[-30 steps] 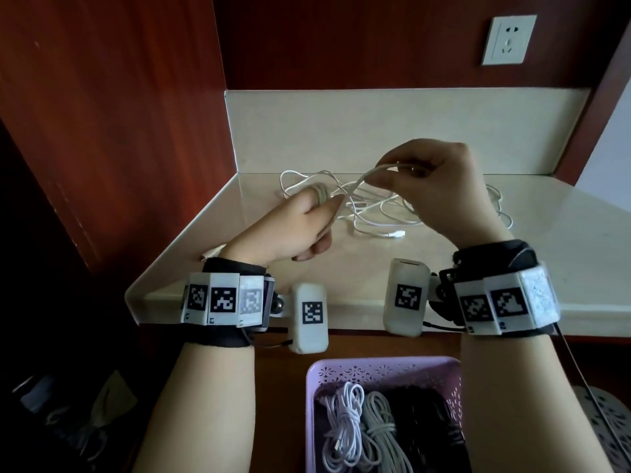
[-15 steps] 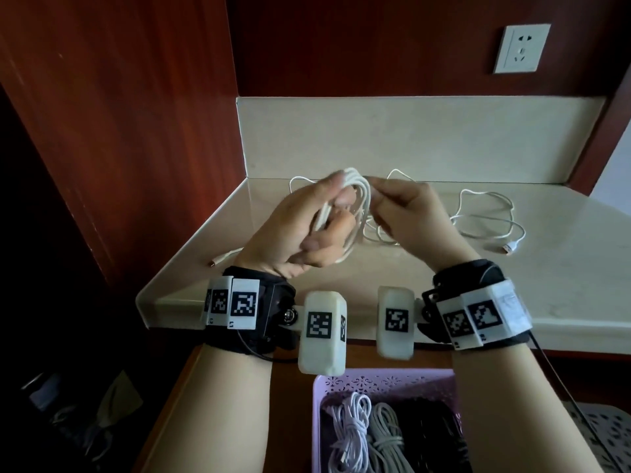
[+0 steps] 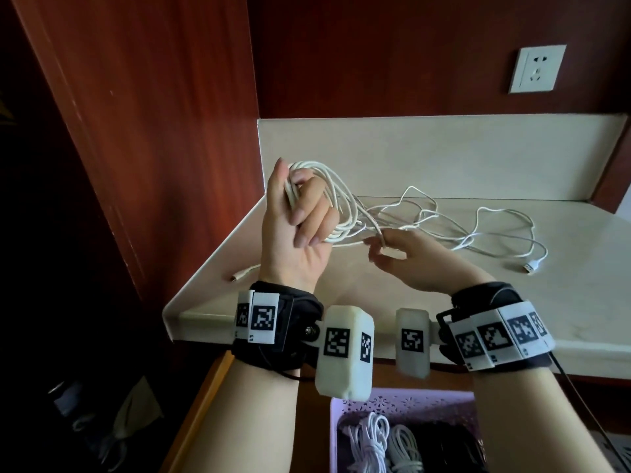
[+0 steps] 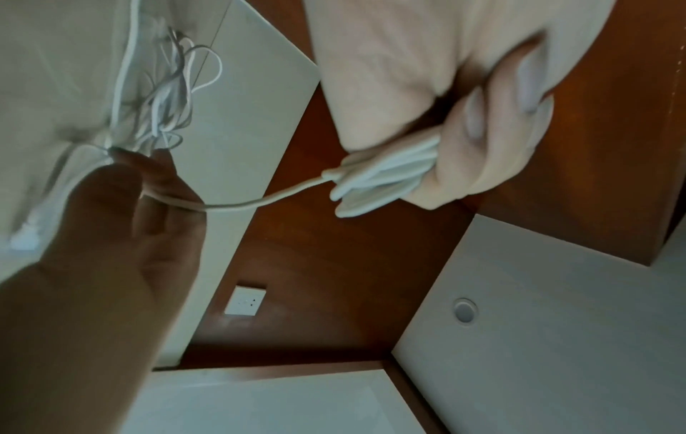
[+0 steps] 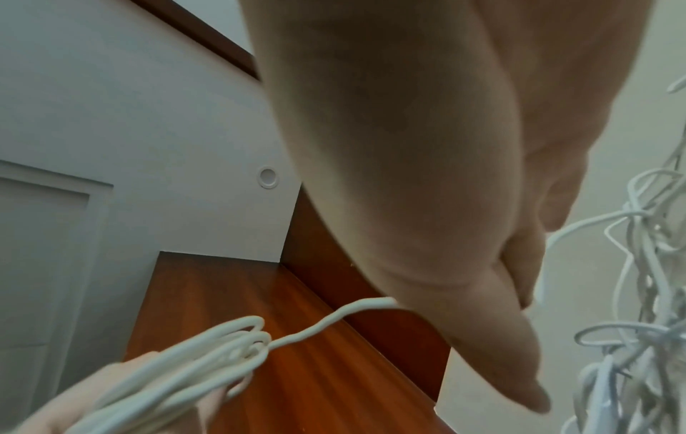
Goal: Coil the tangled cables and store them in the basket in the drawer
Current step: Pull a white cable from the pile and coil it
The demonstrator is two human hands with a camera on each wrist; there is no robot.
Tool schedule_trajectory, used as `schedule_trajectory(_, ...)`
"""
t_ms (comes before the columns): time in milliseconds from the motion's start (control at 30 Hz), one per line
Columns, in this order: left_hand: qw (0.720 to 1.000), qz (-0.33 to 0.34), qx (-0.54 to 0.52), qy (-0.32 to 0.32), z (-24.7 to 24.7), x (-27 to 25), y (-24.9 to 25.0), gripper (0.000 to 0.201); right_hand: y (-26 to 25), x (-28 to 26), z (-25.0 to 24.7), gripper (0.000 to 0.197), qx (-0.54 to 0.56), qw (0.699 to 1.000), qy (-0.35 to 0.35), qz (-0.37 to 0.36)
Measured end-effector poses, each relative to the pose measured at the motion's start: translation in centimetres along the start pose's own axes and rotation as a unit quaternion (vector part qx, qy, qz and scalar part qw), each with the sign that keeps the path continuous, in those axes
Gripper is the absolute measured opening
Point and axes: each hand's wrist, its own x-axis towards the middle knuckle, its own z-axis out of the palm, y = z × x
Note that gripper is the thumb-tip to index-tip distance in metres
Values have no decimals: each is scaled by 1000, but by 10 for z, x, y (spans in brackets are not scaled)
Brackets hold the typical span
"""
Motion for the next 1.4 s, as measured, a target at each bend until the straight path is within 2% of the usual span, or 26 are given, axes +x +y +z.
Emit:
schedule_trajectory(67, 999, -8, -22, -26, 2, -1, 3, 40, 4, 1, 0, 12, -27, 1000, 4, 12)
schedule_trajectory(133, 996, -17, -66, -63, 3, -2, 4, 36, 5, 2, -4, 15, -52, 998, 17, 24)
schedule_trajectory(200, 992, -12, -103, -77, 2, -2, 6, 31, 5, 1, -9, 19, -55, 996, 62, 24)
schedule_trajectory(333, 996, 63, -59, -15, -5, 1, 6, 32, -2, -2, -20, 13, 18, 966, 257, -35)
schedule_trajectory(400, 994, 96, -40, 16, -9, 2, 5, 38, -9, -4, -23, 8, 28, 947, 311, -74)
schedule_trajectory(467, 992, 118, -33, 42, -11, 3, 6, 45, -16, -7, -24, 7, 50, 935, 336, -99)
schedule_trajectory(533, 988, 139, -35, 64, -13, 4, 9, 51, -21, -6, -21, 9, 43, 942, 315, -104)
schedule_trajectory(633, 982, 165, -28, 85, -15, 4, 15, 58, -25, -5, -17, 12, -31, 980, 184, -72)
schedule_trajectory(700, 979, 172, 0, 110, -15, 6, 17, 61, -28, -7, -14, 20, -54, 991, 99, -69)
schedule_trajectory(767, 970, 180, 52, 157, -14, 9, 16, 62, -31, -8, -11, 22, -52, 994, 56, -77)
schedule_trajectory(867, 931, 170, 214, 242, -12, 14, 6, 47, -34, -6, -10, 21, -23, 995, 40, -93)
schedule_trajectory(933, 878, 144, 372, 265, -14, 15, -6, 54, -35, -6, -10, 19, -6, 993, 33, -111)
schedule_trajectory(1000, 831, 148, 478, 246, -15, 13, -19, 59, -37, -6, -9, 17, -3, 992, 22, -126)
schedule_trajectory(1067, 769, 158, 581, 216, -18, 11, -30, 53, -37, -5, -9, 14, 24, 992, 35, -115)
schedule_trajectory(1133, 712, 143, 655, 207, -23, 11, -37, 42, -36, -5, -11, 25, 60, 993, 51, -85)
schedule_trajectory(1267, 679, 80, 708, 178, -29, 10, -40, 36, -35, -12, -14, 34, 130, 988, -10, -81)
schedule_trajectory(1333, 657, 50, 736, 154, -29, 10, -40, 32, -32, -12, -16, 37, 126, 987, -13, -96)
schedule_trajectory(1400, 675, -18, 728, 119, -28, 8, -40, 34, -29, -10, -18, 39, 115, 989, 23, -93)
